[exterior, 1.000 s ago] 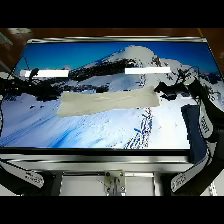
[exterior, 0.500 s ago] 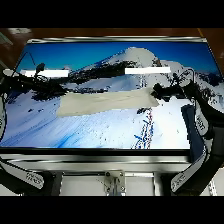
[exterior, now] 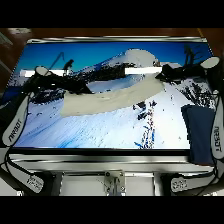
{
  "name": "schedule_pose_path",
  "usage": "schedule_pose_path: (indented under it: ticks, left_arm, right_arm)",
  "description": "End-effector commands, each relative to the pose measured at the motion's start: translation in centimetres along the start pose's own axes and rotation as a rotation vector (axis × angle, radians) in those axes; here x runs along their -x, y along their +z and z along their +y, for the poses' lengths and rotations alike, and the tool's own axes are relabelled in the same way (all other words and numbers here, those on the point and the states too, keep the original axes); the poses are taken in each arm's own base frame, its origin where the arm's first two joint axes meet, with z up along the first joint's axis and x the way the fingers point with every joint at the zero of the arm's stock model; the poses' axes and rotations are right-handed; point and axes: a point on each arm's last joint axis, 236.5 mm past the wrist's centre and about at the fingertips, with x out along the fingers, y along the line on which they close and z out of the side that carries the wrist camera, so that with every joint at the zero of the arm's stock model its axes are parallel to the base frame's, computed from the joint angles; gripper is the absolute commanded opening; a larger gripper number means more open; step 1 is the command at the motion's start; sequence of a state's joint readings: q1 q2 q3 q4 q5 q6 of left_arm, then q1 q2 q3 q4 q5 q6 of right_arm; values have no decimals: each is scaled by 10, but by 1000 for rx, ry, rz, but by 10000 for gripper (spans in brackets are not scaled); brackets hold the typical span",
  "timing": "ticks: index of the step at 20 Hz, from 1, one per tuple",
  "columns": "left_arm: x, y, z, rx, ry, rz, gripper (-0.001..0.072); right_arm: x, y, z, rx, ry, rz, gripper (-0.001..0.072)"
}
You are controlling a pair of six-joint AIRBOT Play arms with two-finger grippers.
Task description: Fold the shirts.
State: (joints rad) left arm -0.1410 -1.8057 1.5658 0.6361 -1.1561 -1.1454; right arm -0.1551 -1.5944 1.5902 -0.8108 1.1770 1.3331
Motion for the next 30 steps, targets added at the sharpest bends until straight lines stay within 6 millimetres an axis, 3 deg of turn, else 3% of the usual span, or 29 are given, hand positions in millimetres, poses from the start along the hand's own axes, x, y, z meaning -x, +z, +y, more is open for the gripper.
schedule_pose_path:
  ticks: [1, 4, 9, 12, 15, 17, 19, 20, 22, 24, 27, 29, 30]
  left_arm:
    - [-66, 2, -53, -49, -35, -58, 38]
    - [-117, -13, -81, -25, -82, -59, 38]
    - [-177, -46, -123, 103, -215, -23, 38]
    - [-192, -57, -133, 170, -260, -5, 38]
    - [-173, -35, -118, 169, -270, -43, 36]
    - [-130, 1, -102, 123, -273, -119, 34]
    - [-62, 43, -79, 64, -221, -222, 34]
    - [-23, 62, -66, 26, -176, -280, 34]
    - [78, 96, -42, -30, -77, -429, 34]
    - [180, 117, -30, -57, -1, -595, 34]
    - [303, 116, -30, -90, 95, -793, 35]
    - [351, 103, -35, -110, 136, -851, 36]
    - [366, 95, -39, -120, 148, -859, 36]
  right_arm:
    - [48, -15, 48, 13, 37, 20, 60]
    - [78, -23, 74, 22, 46, 4, 60]
    - [113, -28, 104, 25, 60, -49, 61]
    - [123, -29, 112, 29, 61, -70, 60]
    - [123, -26, 111, 10, 59, -78, 60]
    - [122, -20, 112, 6, 58, -103, 60]
    - [110, -11, 119, 12, 68, -134, 60]
    - [98, -7, 126, 16, 82, -145, 60]
    - [62, -7, 140, 22, 111, -123, 60]
    - [15, -17, 161, 37, 148, -84, 60]
    - [-57, -37, 204, 61, 202, -72, 60]
    - [-104, -59, 224, 43, 219, -54, 60]
    - [-125, -70, 230, 27, 222, -44, 60]
